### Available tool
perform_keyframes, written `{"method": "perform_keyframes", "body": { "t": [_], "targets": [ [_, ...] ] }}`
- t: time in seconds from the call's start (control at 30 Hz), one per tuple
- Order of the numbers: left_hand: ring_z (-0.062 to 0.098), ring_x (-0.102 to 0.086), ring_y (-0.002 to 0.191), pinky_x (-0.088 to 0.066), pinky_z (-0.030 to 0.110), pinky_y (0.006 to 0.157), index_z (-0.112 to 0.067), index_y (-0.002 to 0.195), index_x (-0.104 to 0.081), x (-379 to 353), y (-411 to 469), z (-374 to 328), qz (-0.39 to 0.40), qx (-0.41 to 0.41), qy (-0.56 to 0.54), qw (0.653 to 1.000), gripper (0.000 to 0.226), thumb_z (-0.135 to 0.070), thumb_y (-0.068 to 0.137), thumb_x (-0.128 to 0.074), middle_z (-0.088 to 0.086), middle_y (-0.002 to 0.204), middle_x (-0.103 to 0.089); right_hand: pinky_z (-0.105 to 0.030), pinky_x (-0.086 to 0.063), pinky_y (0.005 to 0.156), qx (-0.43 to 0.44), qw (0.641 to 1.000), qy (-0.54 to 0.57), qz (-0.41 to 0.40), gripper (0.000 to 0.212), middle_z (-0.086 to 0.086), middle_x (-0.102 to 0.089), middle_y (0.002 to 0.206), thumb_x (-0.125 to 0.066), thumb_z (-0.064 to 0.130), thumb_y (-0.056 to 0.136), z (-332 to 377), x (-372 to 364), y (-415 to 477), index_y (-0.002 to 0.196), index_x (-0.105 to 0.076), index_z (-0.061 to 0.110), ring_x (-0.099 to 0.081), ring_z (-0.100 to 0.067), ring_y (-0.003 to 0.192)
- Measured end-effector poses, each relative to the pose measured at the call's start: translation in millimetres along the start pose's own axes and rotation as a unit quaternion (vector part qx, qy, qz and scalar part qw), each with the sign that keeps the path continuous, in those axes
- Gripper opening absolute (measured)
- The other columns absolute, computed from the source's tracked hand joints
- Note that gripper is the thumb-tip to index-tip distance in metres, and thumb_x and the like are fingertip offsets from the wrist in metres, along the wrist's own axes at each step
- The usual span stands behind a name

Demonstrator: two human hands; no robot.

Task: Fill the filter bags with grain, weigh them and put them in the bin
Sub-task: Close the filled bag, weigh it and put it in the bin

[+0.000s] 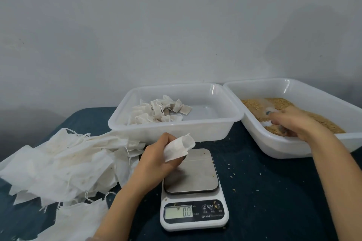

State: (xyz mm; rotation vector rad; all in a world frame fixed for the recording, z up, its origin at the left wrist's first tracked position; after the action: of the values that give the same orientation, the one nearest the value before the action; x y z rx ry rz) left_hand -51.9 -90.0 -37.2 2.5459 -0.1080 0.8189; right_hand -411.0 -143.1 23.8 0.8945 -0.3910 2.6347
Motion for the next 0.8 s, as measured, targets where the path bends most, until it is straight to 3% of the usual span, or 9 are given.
{"method": "perform_keyframes", "body": {
  "t": [0.1,0.23,0.3,0.43,0.57,0.63,0.8],
  "targets": [
    [0.003,-0.059,0.080,-0.045,0.012,0.066,-0.042,0.095,-0.052,1.3,1.1,0.1,-0.025,0.013,-0.042,0.999,0.028,-0.053,0.074,-0.067,-0.019,0.091,-0.064,-0.024,-0.041,0.045,0.032,0.995,0.099,-0.006,0.024,-0.006,-0.059,0.077,-0.055,0.024,0.099,0.1,1.9,-7.0,0.106,-0.058,0.001,-0.049,-0.016,0.051],
    [-0.002,-0.061,0.085,-0.045,0.006,0.070,-0.052,0.101,-0.054,4.0,2.1,-0.7,-0.052,0.029,-0.092,0.994,0.032,-0.033,0.086,-0.075,-0.024,0.099,-0.064,-0.028,-0.043,0.055,0.127,0.988,0.088,-0.028,0.018,-0.002,-0.065,0.084,-0.054,0.027,0.099,0.3,6.7,-21.6,0.104,-0.065,0.014,-0.056,-0.015,0.066],
    [0.003,-0.064,0.081,-0.049,0.009,0.068,-0.053,0.102,-0.055,4.7,2.9,0.4,-0.059,0.042,-0.109,0.991,0.036,-0.027,0.087,-0.074,-0.020,0.096,-0.065,-0.029,-0.043,0.059,0.176,0.980,0.086,-0.027,0.015,0.002,-0.067,0.087,-0.053,0.027,0.099,1.7,8.8,-30.2,0.106,-0.066,0.022,-0.059,-0.013,0.076],
    [0.005,-0.063,0.081,-0.048,0.009,0.067,-0.044,0.103,-0.055,3.1,3.6,2.1,-0.061,0.049,-0.112,0.991,0.031,-0.022,0.088,-0.073,-0.016,0.096,-0.065,-0.026,-0.043,0.064,0.266,0.958,0.085,0.059,0.019,0.014,-0.070,0.080,-0.055,0.025,0.098,13.4,1.2,-48.8,0.110,-0.065,0.036,-0.062,-0.004,0.077],
    [0.001,-0.062,0.087,-0.048,0.009,0.071,-0.036,0.104,-0.056,5.0,3.2,3.9,-0.071,0.051,-0.114,0.990,0.030,-0.016,0.088,-0.071,-0.017,0.099,-0.065,-0.024,-0.049,0.074,0.355,0.918,0.053,0.171,0.034,0.008,-0.071,0.090,-0.051,0.042,0.090,33.8,-16.9,-72.8,0.120,-0.065,0.033,-0.062,-0.004,0.084],
    [0.002,-0.062,0.089,-0.049,0.011,0.071,-0.035,0.106,-0.056,7.6,3.2,8.0,-0.079,0.062,-0.111,0.989,0.030,-0.017,0.089,-0.071,-0.018,0.099,-0.065,-0.017,-0.048,0.078,0.379,0.900,0.049,0.211,0.039,0.007,-0.072,0.095,-0.050,0.041,0.088,38.8,-24.6,-81.3,0.123,-0.065,0.031,-0.063,-0.004,0.091],
    [0.002,-0.063,0.089,-0.049,0.011,0.069,-0.038,0.104,-0.054,11.4,3.8,13.8,-0.095,0.071,-0.094,0.989,0.030,-0.018,0.088,-0.070,-0.021,0.098,-0.065,-0.011,-0.044,0.079,0.385,0.893,-0.015,0.233,0.040,0.014,-0.072,0.103,-0.050,0.040,0.089,35.6,-31.4,-86.0,0.125,-0.062,0.030,-0.063,0.000,0.102]
  ]
}}
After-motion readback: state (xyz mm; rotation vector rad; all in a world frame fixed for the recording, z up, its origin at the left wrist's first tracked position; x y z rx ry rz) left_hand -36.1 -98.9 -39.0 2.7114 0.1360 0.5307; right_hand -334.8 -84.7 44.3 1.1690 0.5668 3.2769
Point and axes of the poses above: each hand's wrist, its own y-axis towards the middle knuckle, its own x-axis out of the back of the hand, z = x × y, the point moved 2 cm from there along y, towards the middle knuckle
